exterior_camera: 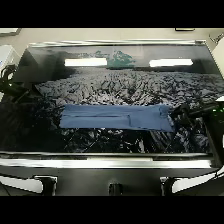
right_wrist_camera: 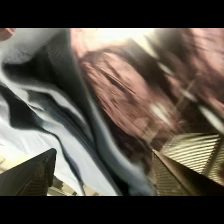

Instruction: Fold the clothes and pants, and hang the long-sleeved shirts on hangers.

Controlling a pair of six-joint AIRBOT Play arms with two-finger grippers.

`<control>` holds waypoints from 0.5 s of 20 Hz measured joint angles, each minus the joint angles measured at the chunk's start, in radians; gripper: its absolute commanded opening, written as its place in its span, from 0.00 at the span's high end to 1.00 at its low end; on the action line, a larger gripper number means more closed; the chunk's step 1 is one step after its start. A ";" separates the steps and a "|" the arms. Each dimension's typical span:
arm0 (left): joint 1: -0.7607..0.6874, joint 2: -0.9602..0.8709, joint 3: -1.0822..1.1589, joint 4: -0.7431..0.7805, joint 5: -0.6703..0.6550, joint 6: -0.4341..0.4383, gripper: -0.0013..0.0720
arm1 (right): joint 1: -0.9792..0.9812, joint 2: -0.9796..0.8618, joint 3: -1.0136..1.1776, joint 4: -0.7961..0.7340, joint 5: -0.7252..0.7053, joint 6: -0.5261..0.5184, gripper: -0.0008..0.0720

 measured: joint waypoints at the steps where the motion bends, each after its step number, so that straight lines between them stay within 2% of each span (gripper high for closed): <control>1: -0.020 0.019 0.000 -0.002 0.000 -0.001 0.05 | 0.015 -0.011 -0.005 0.028 0.001 -0.018 0.00; 4: -0.089 0.060 0.001 -0.013 -0.001 -0.003 0.05 | 0.077 -0.034 -0.014 0.080 -0.014 -0.052 0.04; 5: -0.113 0.069 0.001 -0.018 -0.002 -0.003 0.05 | 0.100 -0.039 -0.016 0.088 -0.023 -0.059 0.20; 7: -0.166 0.080 0.002 -0.025 -0.001 -0.003 0.06 | 0.143 -0.046 -0.019 0.082 -0.064 -0.069 0.79; 8: -0.195 0.083 0.001 -0.028 0.002 -0.003 0.06 | 0.164 -0.048 -0.020 0.069 -0.079 -0.074 0.94; 10: -0.254 0.087 0.001 -0.032 0.029 -0.003 0.10 | 0.199 -0.040 -0.021 0.071 -0.093 -0.073 0.94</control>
